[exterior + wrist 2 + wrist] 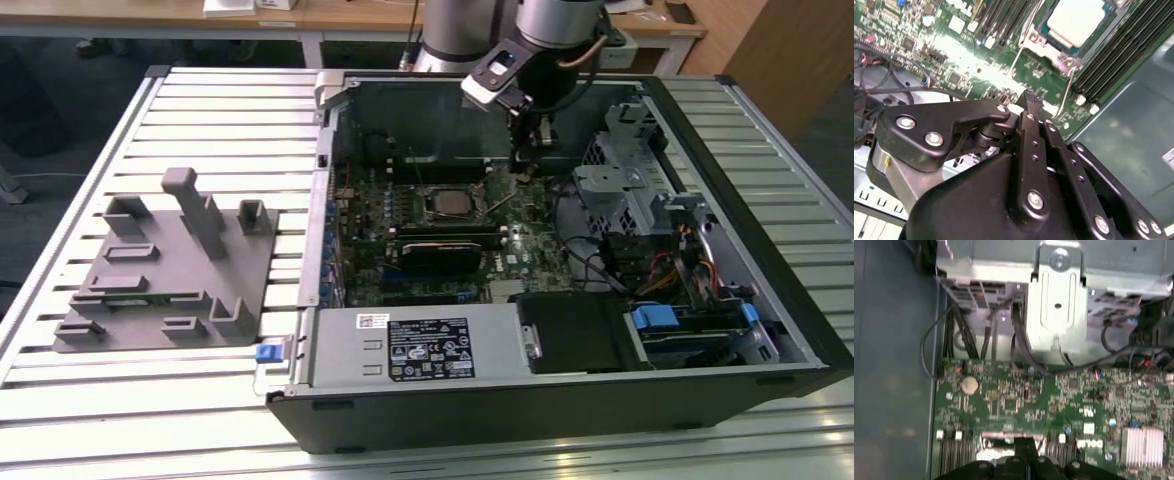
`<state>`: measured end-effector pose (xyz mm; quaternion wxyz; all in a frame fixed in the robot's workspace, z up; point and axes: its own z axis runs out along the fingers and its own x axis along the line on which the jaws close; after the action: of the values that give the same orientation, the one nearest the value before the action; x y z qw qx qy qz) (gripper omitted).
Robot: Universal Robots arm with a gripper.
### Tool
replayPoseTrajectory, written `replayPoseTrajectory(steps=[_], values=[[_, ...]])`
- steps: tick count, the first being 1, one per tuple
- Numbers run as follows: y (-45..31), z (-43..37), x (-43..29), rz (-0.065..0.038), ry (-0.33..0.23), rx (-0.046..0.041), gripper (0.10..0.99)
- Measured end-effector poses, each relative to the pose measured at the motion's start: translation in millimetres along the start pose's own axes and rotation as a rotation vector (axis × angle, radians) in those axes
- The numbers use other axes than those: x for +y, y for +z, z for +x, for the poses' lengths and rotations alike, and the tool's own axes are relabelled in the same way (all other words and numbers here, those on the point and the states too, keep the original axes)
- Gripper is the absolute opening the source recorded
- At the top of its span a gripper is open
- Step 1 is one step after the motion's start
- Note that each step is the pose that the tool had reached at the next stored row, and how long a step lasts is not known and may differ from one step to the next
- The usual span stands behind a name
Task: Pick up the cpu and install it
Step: 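Close the cpu cover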
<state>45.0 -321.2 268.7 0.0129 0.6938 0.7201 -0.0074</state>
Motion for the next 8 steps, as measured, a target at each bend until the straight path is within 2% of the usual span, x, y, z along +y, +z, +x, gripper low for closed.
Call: replayPoseTrajectory(steps=[5,8], values=[[5.2,1.9,12.1,0.003,0.0,0.0001,0.106],[8.6,4.0,16.8,0.006,0.0,0.0001,0.106]])
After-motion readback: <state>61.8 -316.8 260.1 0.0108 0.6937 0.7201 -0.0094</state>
